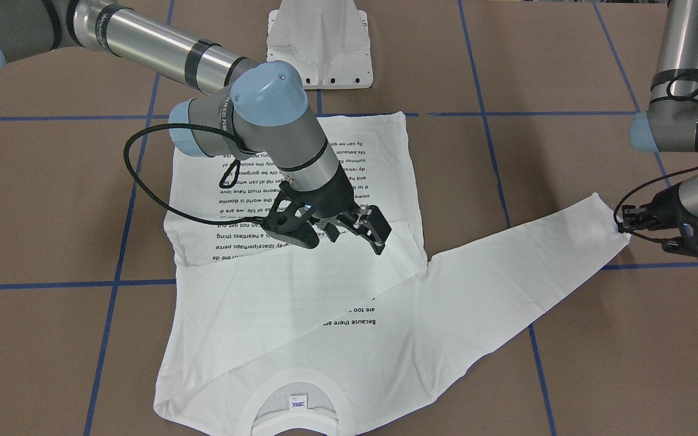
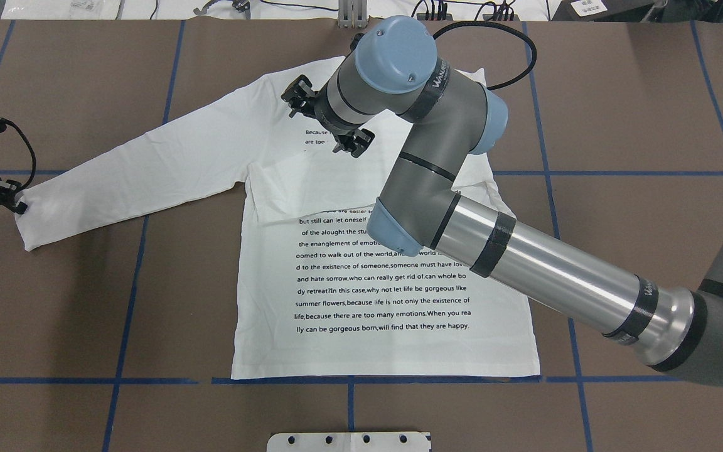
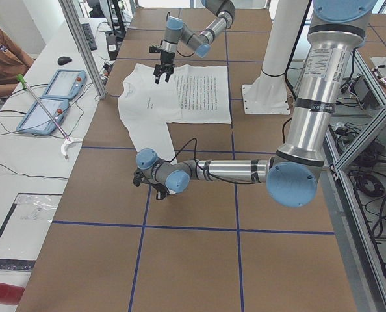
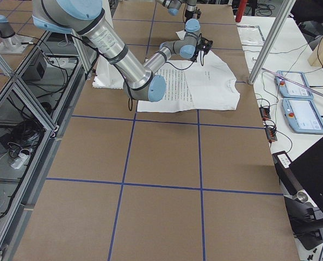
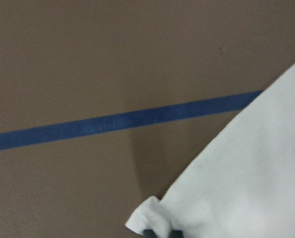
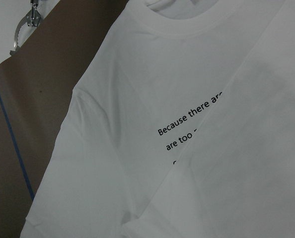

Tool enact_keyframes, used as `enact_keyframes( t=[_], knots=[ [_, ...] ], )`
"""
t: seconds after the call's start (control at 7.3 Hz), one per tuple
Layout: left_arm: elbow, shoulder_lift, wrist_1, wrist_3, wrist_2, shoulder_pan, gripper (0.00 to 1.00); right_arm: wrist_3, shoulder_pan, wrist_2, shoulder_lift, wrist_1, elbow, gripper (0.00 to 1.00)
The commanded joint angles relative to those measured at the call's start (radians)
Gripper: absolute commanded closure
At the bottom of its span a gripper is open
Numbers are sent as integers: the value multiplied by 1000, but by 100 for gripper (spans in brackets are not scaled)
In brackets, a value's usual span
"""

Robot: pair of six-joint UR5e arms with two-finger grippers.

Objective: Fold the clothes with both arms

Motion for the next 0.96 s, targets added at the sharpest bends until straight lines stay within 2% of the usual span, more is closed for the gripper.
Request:
enact_keyframes(
  t=[0.0, 0.14, 0.27, 0.41, 0.55, 0.68, 0.82],
  knots=[
    [-53, -10, 12, -14, -64, -2, 100, 0, 3, 3, -5, -7, 20, 1],
    [-99, -9, 15, -29, -126, -4, 100, -1, 20, 16, -78, -4, 102, 1],
    [-145, -35, 12, -128, -141, -2, 100, -10, 64, 71, -180, -3, 200, 1],
    [-204, -74, 13, -253, -145, -1, 100, -71, 107, 140, -221, -4, 227, 1],
    [-236, -134, 9, -399, -164, 8, 100, -127, 135, 168, -264, 2, 227, 1],
    [-245, -214, 4, -558, -182, 62, 100, -183, 167, 179, -295, 4, 229, 1],
    [-246, -286, 1, -674, -178, 121, 100, -242, 231, 252, -338, 5, 227, 0]
  ],
)
